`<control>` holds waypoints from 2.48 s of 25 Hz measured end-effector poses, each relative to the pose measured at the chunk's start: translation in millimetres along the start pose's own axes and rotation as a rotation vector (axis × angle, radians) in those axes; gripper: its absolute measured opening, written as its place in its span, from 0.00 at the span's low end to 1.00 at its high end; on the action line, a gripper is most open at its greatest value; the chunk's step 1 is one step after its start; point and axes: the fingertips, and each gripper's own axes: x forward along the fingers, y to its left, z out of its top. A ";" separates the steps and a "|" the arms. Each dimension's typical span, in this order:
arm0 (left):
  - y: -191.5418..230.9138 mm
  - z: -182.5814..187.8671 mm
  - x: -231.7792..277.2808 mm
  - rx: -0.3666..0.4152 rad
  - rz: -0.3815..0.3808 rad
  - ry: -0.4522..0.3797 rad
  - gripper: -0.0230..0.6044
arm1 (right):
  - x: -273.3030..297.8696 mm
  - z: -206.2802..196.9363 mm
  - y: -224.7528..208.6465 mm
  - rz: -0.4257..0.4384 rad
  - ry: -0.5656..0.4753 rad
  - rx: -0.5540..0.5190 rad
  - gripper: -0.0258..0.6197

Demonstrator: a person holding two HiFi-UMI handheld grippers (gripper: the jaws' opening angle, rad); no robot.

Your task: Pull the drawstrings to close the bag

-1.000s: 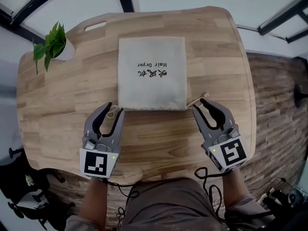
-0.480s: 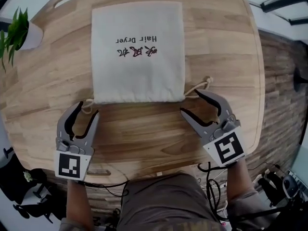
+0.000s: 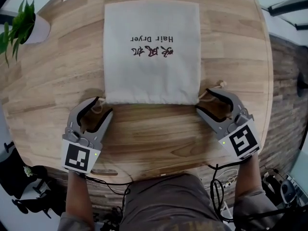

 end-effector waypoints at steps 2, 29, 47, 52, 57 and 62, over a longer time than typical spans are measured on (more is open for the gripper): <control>3.4 -0.8 0.5 0.010 -0.010 -0.002 0.34 | 1.5 -0.3 -2.0 0.016 0.012 -0.003 0.36; 53.1 -58.5 -31.2 -0.050 0.157 0.267 0.05 | -14.9 -27.3 -10.4 -0.255 0.259 0.048 0.11; 68.3 -78.2 -47.5 -0.126 0.185 0.237 0.13 | -23.1 -40.2 -11.8 -0.267 0.247 0.200 0.12; 37.5 -77.5 -62.3 -0.224 0.128 0.241 0.48 | -30.9 -30.2 6.8 -0.221 0.213 0.203 0.26; 10.9 -51.5 -74.0 -0.171 0.115 0.192 0.49 | -44.3 -14.5 12.0 -0.218 0.151 0.185 0.32; 3.5 -13.2 -61.8 -0.115 0.094 0.124 0.49 | -49.4 16.8 11.0 -0.214 0.111 0.105 0.32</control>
